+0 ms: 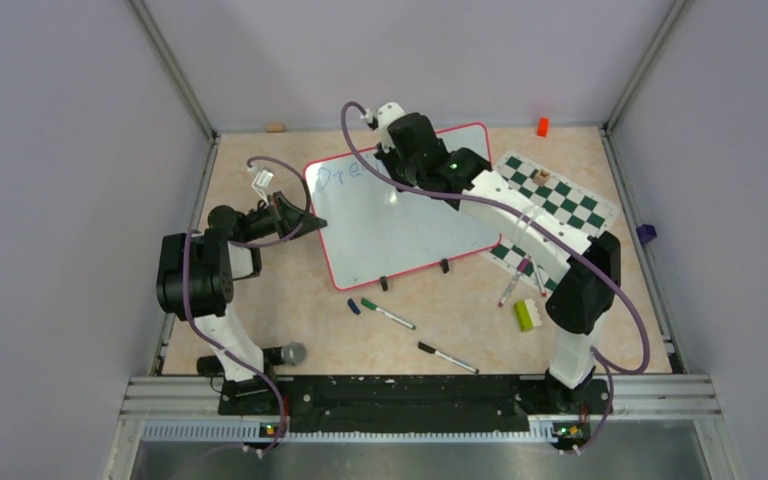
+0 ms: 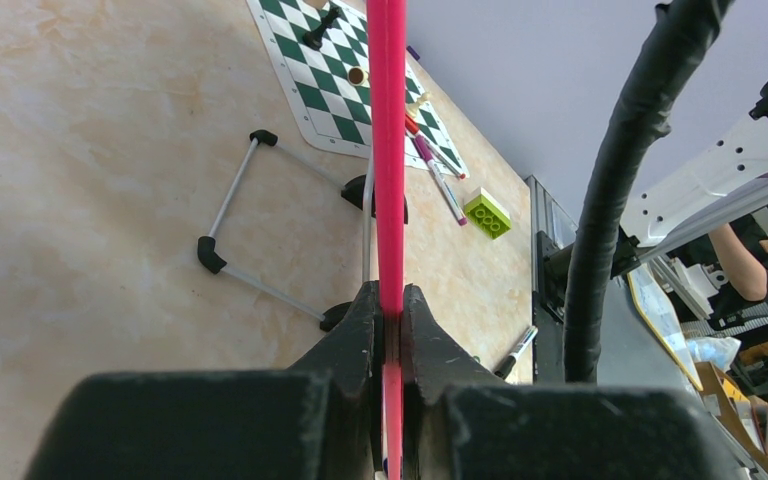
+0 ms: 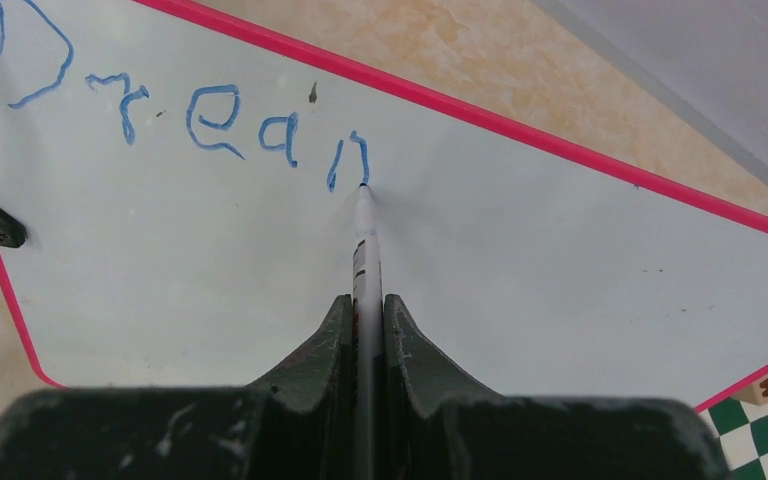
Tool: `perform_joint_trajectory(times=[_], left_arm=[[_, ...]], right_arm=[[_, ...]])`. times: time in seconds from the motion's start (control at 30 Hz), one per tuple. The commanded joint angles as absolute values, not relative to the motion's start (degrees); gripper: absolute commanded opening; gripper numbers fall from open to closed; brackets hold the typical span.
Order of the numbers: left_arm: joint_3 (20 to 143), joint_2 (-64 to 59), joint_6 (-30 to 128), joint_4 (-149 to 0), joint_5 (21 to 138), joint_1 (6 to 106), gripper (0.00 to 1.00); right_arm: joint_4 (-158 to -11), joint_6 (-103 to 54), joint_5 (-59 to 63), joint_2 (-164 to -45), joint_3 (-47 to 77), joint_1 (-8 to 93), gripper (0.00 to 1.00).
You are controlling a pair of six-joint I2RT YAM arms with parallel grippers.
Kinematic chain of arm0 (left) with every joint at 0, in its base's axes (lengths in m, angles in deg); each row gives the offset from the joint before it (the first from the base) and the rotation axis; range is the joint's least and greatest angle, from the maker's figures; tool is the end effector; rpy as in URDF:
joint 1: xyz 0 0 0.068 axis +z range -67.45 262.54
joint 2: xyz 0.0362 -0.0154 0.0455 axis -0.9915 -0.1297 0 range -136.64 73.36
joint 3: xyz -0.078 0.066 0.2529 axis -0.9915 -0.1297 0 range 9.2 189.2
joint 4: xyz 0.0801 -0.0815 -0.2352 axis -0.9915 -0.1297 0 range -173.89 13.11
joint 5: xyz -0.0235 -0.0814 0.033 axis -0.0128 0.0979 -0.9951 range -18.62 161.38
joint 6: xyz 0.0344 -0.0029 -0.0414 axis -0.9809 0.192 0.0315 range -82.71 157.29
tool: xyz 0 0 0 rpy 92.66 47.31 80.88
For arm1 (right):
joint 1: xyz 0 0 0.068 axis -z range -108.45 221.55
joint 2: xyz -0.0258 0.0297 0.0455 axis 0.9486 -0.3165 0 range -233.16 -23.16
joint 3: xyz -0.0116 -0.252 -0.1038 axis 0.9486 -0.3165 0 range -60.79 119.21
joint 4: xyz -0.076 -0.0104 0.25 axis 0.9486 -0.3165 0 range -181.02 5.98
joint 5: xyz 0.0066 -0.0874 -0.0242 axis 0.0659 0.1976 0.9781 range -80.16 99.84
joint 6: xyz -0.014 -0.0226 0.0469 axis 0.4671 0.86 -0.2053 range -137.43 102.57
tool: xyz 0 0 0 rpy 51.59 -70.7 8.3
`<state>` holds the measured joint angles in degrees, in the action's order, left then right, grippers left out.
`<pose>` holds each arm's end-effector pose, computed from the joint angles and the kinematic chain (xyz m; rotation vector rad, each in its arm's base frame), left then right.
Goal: Write a sentence on the whiteboard
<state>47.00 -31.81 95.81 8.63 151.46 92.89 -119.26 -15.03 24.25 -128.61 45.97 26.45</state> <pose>0.3160 0.0221 0.1902 0.4419 1.6731 -1.5034 0.3055 0.2941 0.3731 -0.7305 2.0183 0.1630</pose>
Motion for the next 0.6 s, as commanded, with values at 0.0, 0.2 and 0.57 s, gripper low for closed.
perform_joint_trajectory(times=[0.0, 0.2, 0.57], left_arm=[[47.6, -29.7, 93.9, 15.9, 152.7, 92.5, 0.0], [47.7, -29.6, 94.0, 15.9, 152.7, 92.5, 0.0], [47.8, -29.8, 94.1, 15.9, 152.8, 92.5, 0.0]], right_arm=[[-118.9, -14.9, 24.6, -127.5, 47.7, 27.2, 0.0], [-119.1, -14.6, 25.1, -129.2, 50.4, 27.3, 0.0], [-119.1, -14.4, 24.7, -130.9, 52.6, 27.7, 0.0]])
